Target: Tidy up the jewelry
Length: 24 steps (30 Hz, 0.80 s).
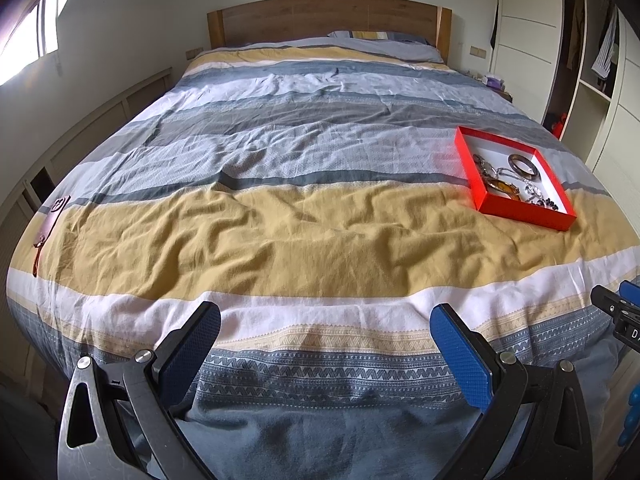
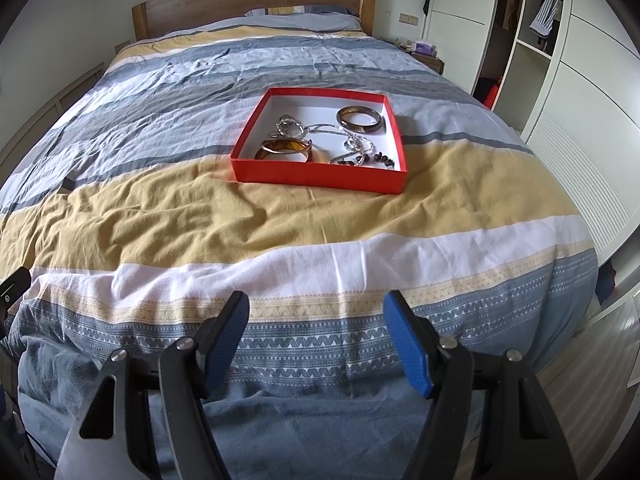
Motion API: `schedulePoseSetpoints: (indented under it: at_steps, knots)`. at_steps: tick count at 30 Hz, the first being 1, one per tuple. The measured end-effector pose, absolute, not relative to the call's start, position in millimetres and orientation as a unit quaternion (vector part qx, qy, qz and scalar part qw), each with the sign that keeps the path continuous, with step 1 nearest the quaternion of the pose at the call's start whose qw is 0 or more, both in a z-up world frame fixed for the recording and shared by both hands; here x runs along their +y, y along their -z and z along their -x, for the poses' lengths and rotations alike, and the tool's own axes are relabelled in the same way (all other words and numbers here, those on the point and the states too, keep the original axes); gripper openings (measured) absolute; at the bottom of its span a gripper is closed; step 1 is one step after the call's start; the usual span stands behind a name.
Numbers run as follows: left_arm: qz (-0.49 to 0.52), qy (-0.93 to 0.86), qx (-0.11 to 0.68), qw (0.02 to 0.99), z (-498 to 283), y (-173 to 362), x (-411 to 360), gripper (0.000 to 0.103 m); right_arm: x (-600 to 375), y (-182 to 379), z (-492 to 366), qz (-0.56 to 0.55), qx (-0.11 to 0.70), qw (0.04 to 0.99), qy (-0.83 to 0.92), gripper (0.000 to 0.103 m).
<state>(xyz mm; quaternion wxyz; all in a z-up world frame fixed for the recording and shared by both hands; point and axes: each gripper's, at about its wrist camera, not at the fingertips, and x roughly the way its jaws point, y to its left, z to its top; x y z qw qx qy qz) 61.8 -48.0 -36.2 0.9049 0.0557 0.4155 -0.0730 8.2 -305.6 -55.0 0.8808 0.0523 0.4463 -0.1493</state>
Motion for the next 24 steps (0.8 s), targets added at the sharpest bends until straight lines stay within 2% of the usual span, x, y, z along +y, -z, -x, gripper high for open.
schedulePoseSetpoints:
  at_steps: [24]
  knots:
    - [-0.06, 0.068, 0.429, 0.899, -63.4, 46.5, -44.0, 0.102, -300.3, 60.0, -9.2, -0.046, 0.454, 0.877, 0.149, 0.068]
